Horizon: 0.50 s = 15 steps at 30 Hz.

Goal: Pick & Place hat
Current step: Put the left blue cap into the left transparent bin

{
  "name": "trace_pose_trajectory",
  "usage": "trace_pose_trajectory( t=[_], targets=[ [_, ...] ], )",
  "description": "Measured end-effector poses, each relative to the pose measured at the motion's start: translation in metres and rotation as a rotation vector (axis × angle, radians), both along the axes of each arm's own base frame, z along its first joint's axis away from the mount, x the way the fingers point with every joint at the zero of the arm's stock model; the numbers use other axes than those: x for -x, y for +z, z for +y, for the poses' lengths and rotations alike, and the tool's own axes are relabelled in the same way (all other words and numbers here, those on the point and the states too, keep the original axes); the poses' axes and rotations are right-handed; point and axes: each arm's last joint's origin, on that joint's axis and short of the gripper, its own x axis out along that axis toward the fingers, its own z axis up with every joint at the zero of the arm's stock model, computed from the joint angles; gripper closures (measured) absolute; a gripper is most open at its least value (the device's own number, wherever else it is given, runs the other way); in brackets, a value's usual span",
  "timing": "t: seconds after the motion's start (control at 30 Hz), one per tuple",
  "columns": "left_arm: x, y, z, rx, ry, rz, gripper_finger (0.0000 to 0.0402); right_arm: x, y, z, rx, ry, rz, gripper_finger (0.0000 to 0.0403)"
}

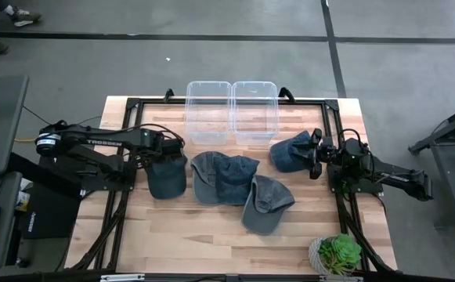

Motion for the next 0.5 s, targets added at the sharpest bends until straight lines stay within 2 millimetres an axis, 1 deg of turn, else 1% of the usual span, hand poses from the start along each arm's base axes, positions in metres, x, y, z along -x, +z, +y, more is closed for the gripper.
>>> trace_pose_trajectory(
  t=[0.27, 0.5],
  targets=[
    [-0.001, -0.014, 0.0, -0.005, 0.0, -0.051, 0.0048, 0.0, 0.0, 0.0, 0.0, 0.0, 0.0, 0.0238],
    [0.001, -0.042, 0.0, 0.009, 0.002, -0.017, 0.0048, 0.0, 0.0, 0.0, 0.0, 0.0, 0.0, 0.0238]
  ],
)
